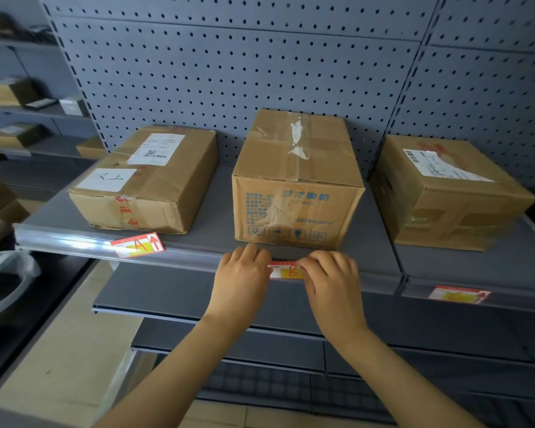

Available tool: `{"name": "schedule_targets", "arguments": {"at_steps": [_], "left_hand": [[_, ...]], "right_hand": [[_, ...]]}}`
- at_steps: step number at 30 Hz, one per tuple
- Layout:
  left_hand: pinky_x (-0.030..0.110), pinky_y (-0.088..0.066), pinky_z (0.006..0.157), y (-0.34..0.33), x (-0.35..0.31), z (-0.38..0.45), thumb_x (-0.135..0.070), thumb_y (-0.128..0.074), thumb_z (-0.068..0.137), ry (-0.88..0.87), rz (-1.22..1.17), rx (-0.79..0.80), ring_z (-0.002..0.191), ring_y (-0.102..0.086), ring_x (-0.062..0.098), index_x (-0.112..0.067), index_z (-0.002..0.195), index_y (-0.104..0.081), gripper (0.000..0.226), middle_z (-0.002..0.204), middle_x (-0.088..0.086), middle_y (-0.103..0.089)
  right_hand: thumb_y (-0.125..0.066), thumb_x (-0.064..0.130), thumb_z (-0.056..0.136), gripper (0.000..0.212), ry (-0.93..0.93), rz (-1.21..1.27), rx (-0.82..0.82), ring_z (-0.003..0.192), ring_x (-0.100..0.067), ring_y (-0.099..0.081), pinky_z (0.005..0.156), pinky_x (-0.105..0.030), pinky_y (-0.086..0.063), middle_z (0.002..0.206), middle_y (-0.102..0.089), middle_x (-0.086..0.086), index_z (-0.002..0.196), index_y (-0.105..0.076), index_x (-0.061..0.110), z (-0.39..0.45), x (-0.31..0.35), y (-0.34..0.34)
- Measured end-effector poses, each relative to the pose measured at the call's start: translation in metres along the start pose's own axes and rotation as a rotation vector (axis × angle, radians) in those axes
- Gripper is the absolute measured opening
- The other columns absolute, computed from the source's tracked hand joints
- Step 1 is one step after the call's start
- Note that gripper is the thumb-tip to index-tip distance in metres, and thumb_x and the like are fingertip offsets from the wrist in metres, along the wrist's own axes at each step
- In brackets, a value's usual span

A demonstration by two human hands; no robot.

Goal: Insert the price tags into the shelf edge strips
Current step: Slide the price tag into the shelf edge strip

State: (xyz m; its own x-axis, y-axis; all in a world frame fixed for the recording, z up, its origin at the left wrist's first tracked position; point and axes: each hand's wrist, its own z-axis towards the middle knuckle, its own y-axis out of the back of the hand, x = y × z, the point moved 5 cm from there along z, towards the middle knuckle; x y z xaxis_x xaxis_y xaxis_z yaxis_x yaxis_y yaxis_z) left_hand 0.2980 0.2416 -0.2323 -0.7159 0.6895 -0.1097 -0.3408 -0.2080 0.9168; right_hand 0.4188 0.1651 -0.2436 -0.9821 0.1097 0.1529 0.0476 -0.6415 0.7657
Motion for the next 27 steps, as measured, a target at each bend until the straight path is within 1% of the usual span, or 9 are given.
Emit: {"name": "schedule_targets", "arguments": {"at_steps": [4, 7, 11, 16, 21, 24, 27], "left_hand": [[0.032, -0.047, 0.05, -0.001, -0.003, 0.001, 0.001, -0.083, 0.055, 0.001, -0.002, -0.008, 0.055, -0.059, 0.026, -0.012, 0.065, -0.06, 0.028, 0.065, 0.005, -0.061], [0.032, -0.047, 0.05, -0.002, -0.002, 0.002, 0.002, -0.083, 0.051, -0.014, 0.032, 0.001, 0.054, -0.058, 0.025, -0.011, 0.066, -0.06, 0.031, 0.066, 0.006, -0.06], [0.032, -0.043, 0.049, -0.004, -0.003, 0.003, 0.004, -0.081, 0.048, -0.042, 0.075, 0.014, 0.053, -0.056, 0.026, -0.01, 0.066, -0.058, 0.032, 0.066, 0.007, -0.059], [0.032, -0.044, 0.051, -0.006, 0.004, 0.001, 0.005, -0.08, 0.046, -0.037, 0.098, 0.022, 0.055, -0.057, 0.028, -0.01, 0.068, -0.059, 0.033, 0.068, 0.008, -0.06], [0.033, -0.044, 0.051, -0.004, 0.007, 0.0, 0.006, -0.081, 0.05, -0.003, 0.088, -0.006, 0.055, -0.057, 0.028, -0.011, 0.067, -0.059, 0.032, 0.067, 0.007, -0.06], [0.032, -0.044, 0.051, -0.003, 0.008, 0.001, 0.006, -0.082, 0.053, 0.014, 0.051, -0.021, 0.055, -0.057, 0.028, -0.011, 0.067, -0.059, 0.032, 0.066, 0.006, -0.061], [0.033, -0.046, 0.052, -0.001, 0.01, -0.003, 0.005, -0.081, 0.059, 0.028, -0.035, -0.045, 0.056, -0.059, 0.03, -0.011, 0.069, -0.062, 0.027, 0.068, 0.007, -0.063]], "right_hand": [[-0.074, 0.0, 0.075, 0.019, -0.024, 0.05, 0.038, 0.079, -0.024, -0.058, 0.069, -0.033, -0.045, 0.089, -0.063, -0.005, 0.09, -0.067, 0.01, -0.001, 0.003, -0.002], [-0.072, -0.001, 0.077, 0.017, -0.039, 0.058, 0.09, 0.078, -0.024, -0.057, 0.067, -0.032, -0.044, 0.087, -0.063, -0.004, 0.089, -0.067, 0.011, -0.001, 0.004, -0.006], [-0.071, -0.007, 0.07, 0.026, -0.079, 0.04, 0.134, 0.079, -0.024, -0.057, 0.066, -0.033, -0.044, 0.086, -0.062, -0.003, 0.087, -0.066, 0.011, 0.0, 0.006, -0.009], [-0.071, -0.006, 0.069, 0.025, -0.064, 0.051, 0.152, 0.079, -0.024, -0.058, 0.067, -0.033, -0.046, 0.086, -0.064, -0.004, 0.087, -0.066, 0.011, 0.003, 0.013, -0.011], [-0.069, -0.008, 0.069, 0.026, -0.059, 0.068, 0.163, 0.08, -0.024, -0.057, 0.068, -0.033, -0.047, 0.087, -0.063, -0.005, 0.089, -0.067, 0.01, 0.004, 0.013, -0.012], [-0.068, -0.008, 0.07, 0.027, -0.032, 0.109, 0.167, 0.08, -0.026, -0.058, 0.069, -0.035, -0.048, 0.087, -0.063, -0.006, 0.091, -0.069, 0.008, 0.004, 0.012, -0.009], [-0.065, -0.003, 0.077, 0.023, -0.032, 0.203, 0.147, 0.085, -0.023, -0.058, 0.074, -0.034, -0.049, 0.089, -0.065, -0.004, 0.094, -0.069, 0.01, 0.004, 0.005, -0.003]]}}
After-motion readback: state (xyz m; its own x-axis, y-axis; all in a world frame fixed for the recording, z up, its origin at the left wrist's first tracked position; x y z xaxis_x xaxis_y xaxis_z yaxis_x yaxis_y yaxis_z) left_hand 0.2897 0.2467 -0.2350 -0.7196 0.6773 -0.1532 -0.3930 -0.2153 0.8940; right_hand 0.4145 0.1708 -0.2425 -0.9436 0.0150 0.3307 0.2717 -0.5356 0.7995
